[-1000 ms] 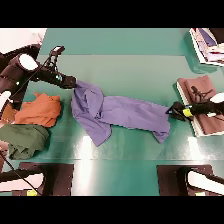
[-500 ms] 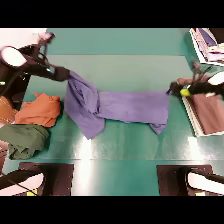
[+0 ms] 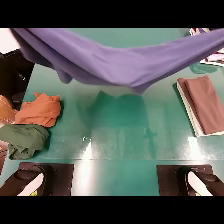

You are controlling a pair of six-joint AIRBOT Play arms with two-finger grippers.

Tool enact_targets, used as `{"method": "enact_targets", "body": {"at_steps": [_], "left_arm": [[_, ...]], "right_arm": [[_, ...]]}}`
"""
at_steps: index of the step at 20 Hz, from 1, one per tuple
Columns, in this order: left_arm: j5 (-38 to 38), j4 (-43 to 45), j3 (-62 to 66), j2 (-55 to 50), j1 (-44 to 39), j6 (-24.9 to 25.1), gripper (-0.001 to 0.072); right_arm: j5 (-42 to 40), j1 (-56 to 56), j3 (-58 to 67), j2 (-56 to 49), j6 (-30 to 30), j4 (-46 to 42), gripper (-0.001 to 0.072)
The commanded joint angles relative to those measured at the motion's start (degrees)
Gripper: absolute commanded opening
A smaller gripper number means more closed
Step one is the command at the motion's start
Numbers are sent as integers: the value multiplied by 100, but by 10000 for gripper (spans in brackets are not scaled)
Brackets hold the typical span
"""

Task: Fold the shirts.

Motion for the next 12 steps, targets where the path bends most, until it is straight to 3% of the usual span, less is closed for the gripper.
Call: {"method": "enact_targets", "body": {"at_steps": [1, 7, 12], "left_arm": [[-289, -20, 789, 345, 2, -315, 24], [-973, -243, 861, 98, 2, -442, 24], [-1631, -417, -1189, -664, -243, -424, 24]], "right_arm": [[566, -492, 872, 474, -2, -160, 13], [1115, -994, 2218, -278, 0, 31, 13], [1711, 116, 1906, -1827, 35, -4, 13]]}}
